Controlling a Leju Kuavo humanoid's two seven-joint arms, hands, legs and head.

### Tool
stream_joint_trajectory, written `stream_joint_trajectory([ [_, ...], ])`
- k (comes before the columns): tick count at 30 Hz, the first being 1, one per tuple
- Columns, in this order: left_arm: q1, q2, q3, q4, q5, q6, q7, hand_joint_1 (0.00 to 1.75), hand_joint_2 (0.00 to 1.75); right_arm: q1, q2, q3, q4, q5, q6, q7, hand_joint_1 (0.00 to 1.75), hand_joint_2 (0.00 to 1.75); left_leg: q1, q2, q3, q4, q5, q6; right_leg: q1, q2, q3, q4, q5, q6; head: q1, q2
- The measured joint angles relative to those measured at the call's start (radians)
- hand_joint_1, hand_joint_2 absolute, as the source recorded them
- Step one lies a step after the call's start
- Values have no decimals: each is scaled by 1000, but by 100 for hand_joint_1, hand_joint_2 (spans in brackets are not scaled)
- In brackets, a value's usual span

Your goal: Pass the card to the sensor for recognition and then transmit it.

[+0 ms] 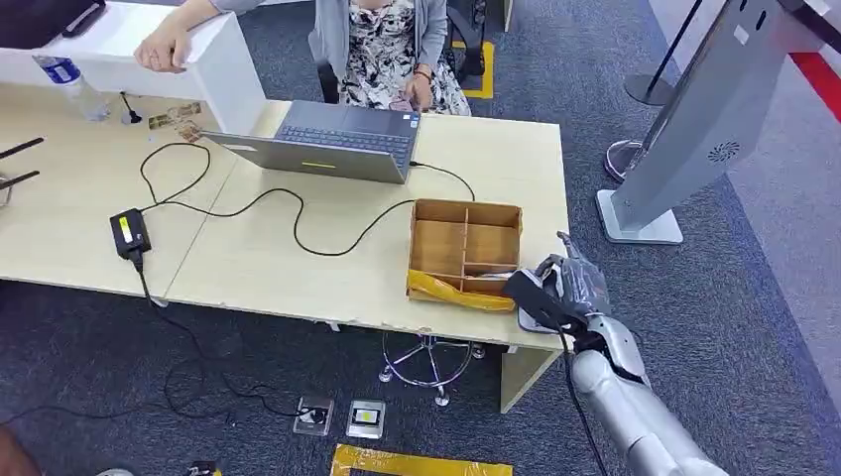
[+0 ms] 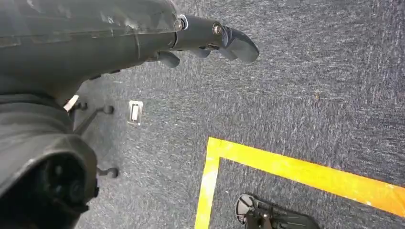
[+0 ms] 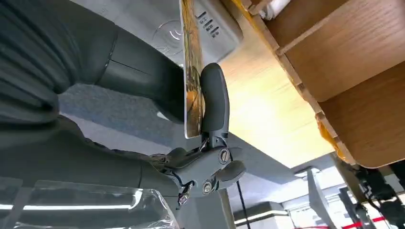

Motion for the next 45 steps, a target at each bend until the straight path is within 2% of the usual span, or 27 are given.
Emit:
stream_joint_trajectory([
  [6,0,-1,0,0,0,3,1,0,0,-25,-6,5,10,-23,-3,6,175,175,0,0,0,0,0,0,0,0,0,0,0,0,0,0],
  [16,-1,-5,0,0,4,1,1,0,0,-9,-12,6,22,-63,-19,15,175,175,0,0,0,0,0,0,0,0,0,0,0,0,0,0],
  [33,-1,-6,0,0,5,3,11,0,0,-27,-32,6,60,-67,-28,19,175,175,0,1,1,0,0,0,0,1,0,0,0,0,0,0],
  [45,-3,-5,0,0,3,5,11,0,0,-24,-78,-4,111,-87,-42,15,175,175,0,1,1,0,0,0,0,1,0,0,0,0,0,0],
])
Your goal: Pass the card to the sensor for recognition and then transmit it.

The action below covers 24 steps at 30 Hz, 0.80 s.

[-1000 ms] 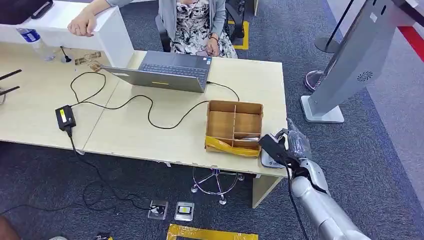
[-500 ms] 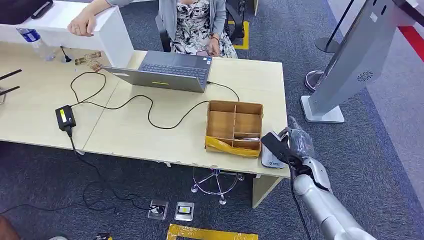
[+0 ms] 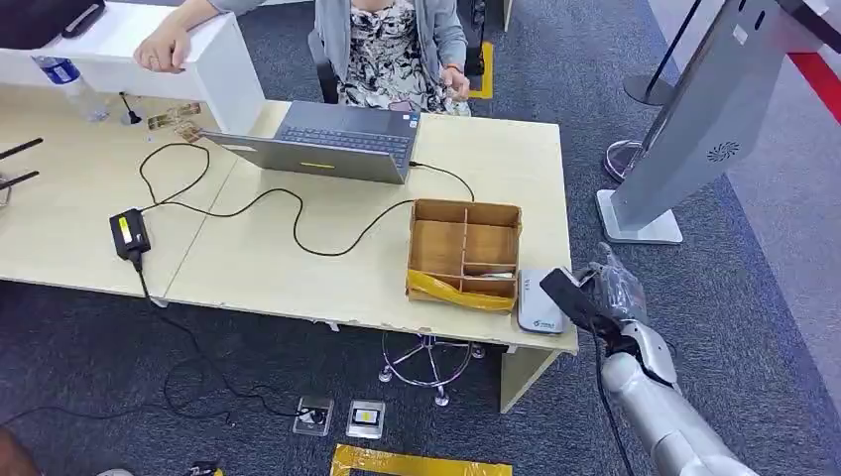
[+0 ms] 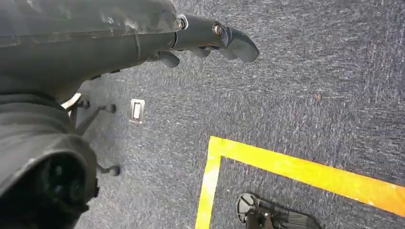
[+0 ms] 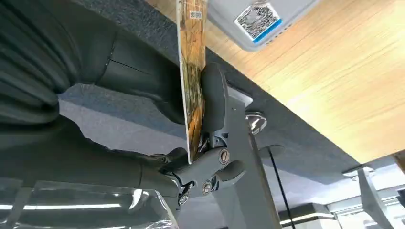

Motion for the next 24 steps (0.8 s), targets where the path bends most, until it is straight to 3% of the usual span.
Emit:
stream_joint_trajectory([
  [20,-2,0,0,0,-8,-5,-4,0,0,-6,-11,-19,27,-3,-13,-39,175,175,0,0,0,0,0,0,0,0,1,0,0,0,0,0],
  [24,-2,0,0,0,-22,-18,-21,0,0,-66,-5,-18,23,22,6,-43,175,175,0,0,-1,0,0,0,0,0,0,1,1,1,0,0],
])
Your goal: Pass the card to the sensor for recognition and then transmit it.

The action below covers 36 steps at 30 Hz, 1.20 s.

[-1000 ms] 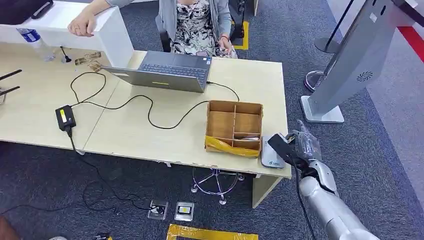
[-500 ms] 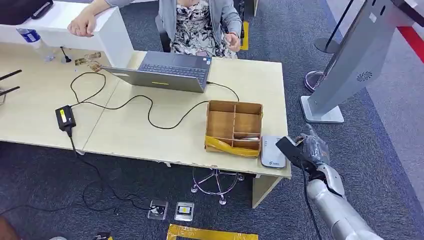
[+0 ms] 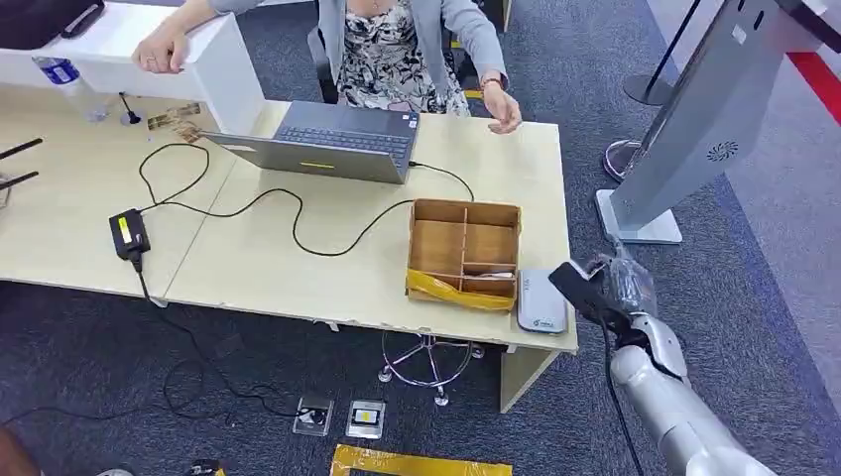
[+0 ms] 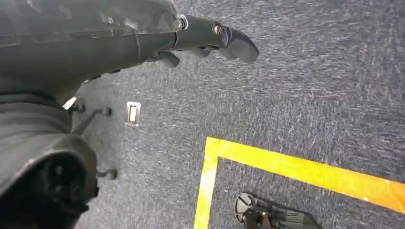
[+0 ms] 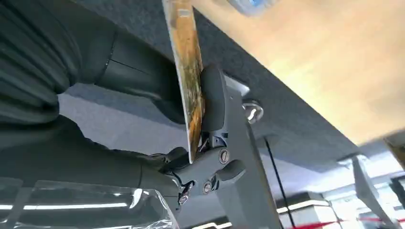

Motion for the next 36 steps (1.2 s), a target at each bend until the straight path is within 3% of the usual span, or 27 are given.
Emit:
stream_joint_trajectory([
  [11,-3,-2,-6,0,-16,-59,-20,0,0,-227,67,3,-21,158,11,85,175,175,0,-1,0,0,1,-1,1,-2,0,0,0,0,0,0],
  [23,-3,6,-14,0,-5,-84,-33,0,0,-255,114,2,-20,197,-6,100,175,175,0,-1,0,0,1,-1,1,-1,0,0,0,0,0,0],
  [28,-2,11,-16,0,-2,-75,-2,0,0,-254,117,-1,-13,211,-6,89,175,175,0,-1,0,0,1,-1,1,-1,0,0,0,0,0,0],
  [36,-1,12,-25,0,-19,-85,-30,0,0,-255,118,-26,-10,212,-14,79,175,175,0,-1,0,0,1,-1,0,-1,0,0,0,0,0,0],
])
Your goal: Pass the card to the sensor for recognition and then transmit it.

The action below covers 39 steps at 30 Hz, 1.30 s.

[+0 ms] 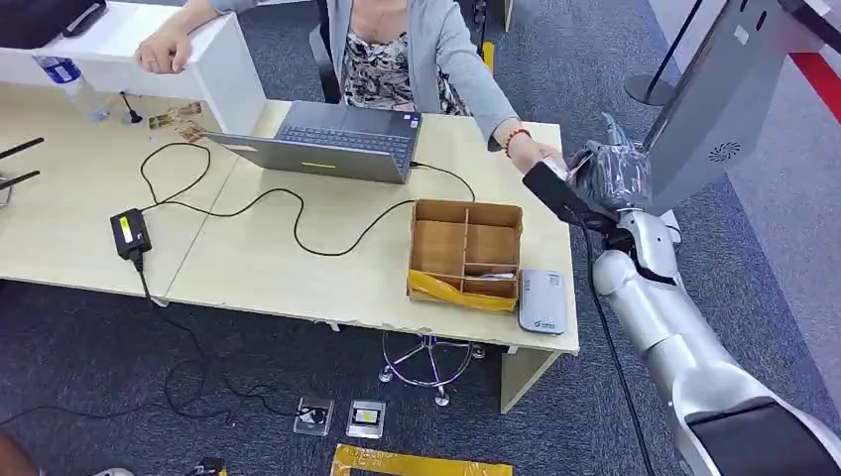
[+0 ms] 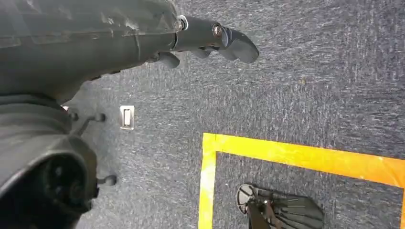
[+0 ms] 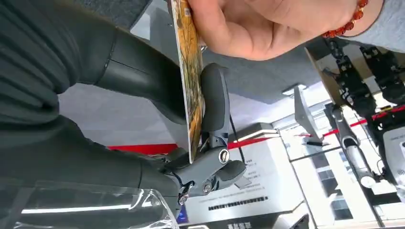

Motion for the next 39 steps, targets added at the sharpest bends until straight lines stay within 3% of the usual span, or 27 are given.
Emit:
stream_joint_trajectory([
  [1,0,0,0,0,0,0,-3,0,0,0,0,-2,0,1,0,0,49,175,0,0,0,0,0,0,0,0,0,0,0,0,0,0],
  [2,0,0,0,0,0,-2,-5,0,0,0,0,-3,1,4,0,0,0,0,0,0,0,0,0,0,0,0,0,0,0,0,0,0],
  [6,0,0,0,0,0,-9,-19,0,0,0,1,-5,6,8,30,-5,0,0,0,0,0,0,0,0,0,0,0,0,0,0,0,0],
  [22,0,-1,-14,0,3,-14,-4,0,0,16,3,-28,4,35,21,21,0,0,0,0,0,0,0,0,0,0,0,0,0,0,0,0],
  [29,1,-7,-15,0,16,-9,0,0,0,108,-34,-61,-115,-18,61,50,0,0,0,0,0,0,0,0,0,0,0,0,0,0,0,0],
  [34,1,-7,-15,0,24,-3,17,0,0,156,-60,-74,-192,13,61,69,0,0,0,1,0,0,0,0,0,1,0,0,0,0,0,0],
  [35,1,-7,-15,0,25,0,19,0,0,163,-63,-74,-204,14,66,66,0,175,0,1,0,0,0,0,0,1,0,0,0,0,0,0],
  [39,1,-7,-15,0,38,4,19,0,0,192,-69,-72,-265,5,87,71,0,175,0,1,1,0,0,0,0,1,0,0,0,0,0,0],
])
